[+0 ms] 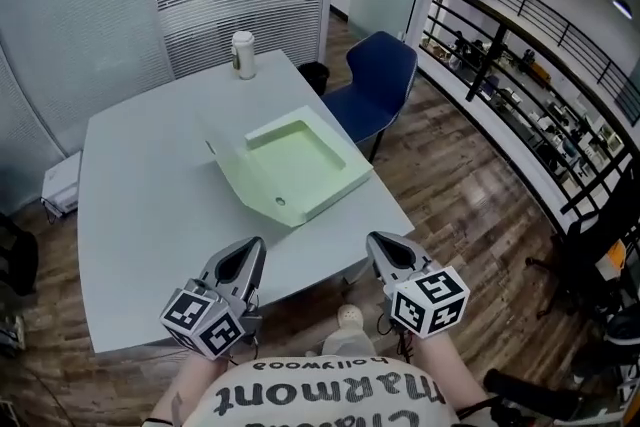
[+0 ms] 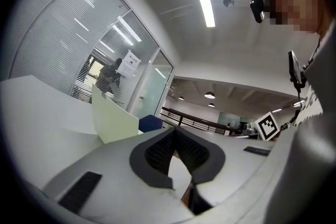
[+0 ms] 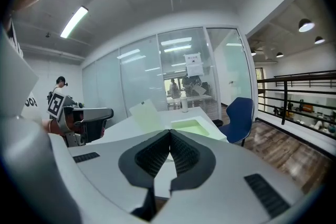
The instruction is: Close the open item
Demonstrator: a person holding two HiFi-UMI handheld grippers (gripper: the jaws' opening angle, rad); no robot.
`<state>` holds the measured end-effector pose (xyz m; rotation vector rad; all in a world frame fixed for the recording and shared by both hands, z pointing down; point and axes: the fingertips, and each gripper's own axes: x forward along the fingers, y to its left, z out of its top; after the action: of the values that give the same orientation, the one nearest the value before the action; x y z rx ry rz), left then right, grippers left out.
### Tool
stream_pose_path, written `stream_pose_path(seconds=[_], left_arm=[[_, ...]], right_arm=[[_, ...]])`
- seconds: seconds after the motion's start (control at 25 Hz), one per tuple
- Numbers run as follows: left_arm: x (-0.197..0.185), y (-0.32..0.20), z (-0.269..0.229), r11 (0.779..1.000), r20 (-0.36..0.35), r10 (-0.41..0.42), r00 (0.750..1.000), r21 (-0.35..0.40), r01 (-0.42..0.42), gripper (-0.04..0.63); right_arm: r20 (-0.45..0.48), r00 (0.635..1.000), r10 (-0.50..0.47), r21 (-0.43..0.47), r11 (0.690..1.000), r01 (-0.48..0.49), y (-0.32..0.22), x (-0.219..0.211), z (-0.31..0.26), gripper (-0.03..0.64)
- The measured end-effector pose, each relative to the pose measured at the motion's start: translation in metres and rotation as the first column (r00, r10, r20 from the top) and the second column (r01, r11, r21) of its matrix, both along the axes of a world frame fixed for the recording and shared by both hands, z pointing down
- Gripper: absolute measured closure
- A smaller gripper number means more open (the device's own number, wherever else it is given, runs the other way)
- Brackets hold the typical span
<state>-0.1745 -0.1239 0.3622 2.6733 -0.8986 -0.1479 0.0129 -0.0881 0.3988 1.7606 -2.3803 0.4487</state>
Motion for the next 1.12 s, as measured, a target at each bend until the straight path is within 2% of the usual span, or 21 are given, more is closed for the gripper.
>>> stream_pose_path(seconds=[0.36,0.68,0.8,0.88,0.96,1.0,1.12], left_arm=[[0.039,-0.025,-0.010,0.995,0.001,-0.088,0.996,0.043,0.088,0.601],[0.049,-0.064,-0.021,0.970,-0.013,-0.230,0.973,0.081,0.230,0.601],[0.054,-0.073,-0.031,0.959,-0.045,-0.262,0.964,0.102,0.265,0.601],[0.056,-0.076,-0.039,0.948,-0.097,-0.281,0.955,0.125,0.292,0.601],[0.053,-0.077,-0.048,0.927,-0.145,-0.323,0.935,0.150,0.343,0.601],[0.049,-0.078,-0.052,0.909,-0.161,-0.358,0.920,0.166,0.383,0.603],[0.029,-0.077,-0.063,0.822,-0.193,-0.498,0.846,0.205,0.531,0.593]], right_arm=[[-0.006,0.990,-0.137,0.023,0.990,0.138,-0.057,0.029,-0.006,0.615],[0.000,0.963,-0.271,0.071,0.960,0.270,-0.129,0.045,-0.014,0.615],[0.015,0.949,-0.315,0.067,0.947,0.313,-0.151,0.050,-0.013,0.615],[0.020,0.937,-0.350,0.065,0.935,0.348,-0.163,0.053,-0.011,0.615],[0.017,0.921,-0.388,0.067,0.920,0.386,-0.175,0.053,-0.011,0.615],[0.014,0.913,-0.407,0.070,0.912,0.405,-0.180,0.052,-0.012,0.615],[0.007,0.889,-0.458,0.074,0.887,0.457,-0.193,0.048,-0.010,0.615]])
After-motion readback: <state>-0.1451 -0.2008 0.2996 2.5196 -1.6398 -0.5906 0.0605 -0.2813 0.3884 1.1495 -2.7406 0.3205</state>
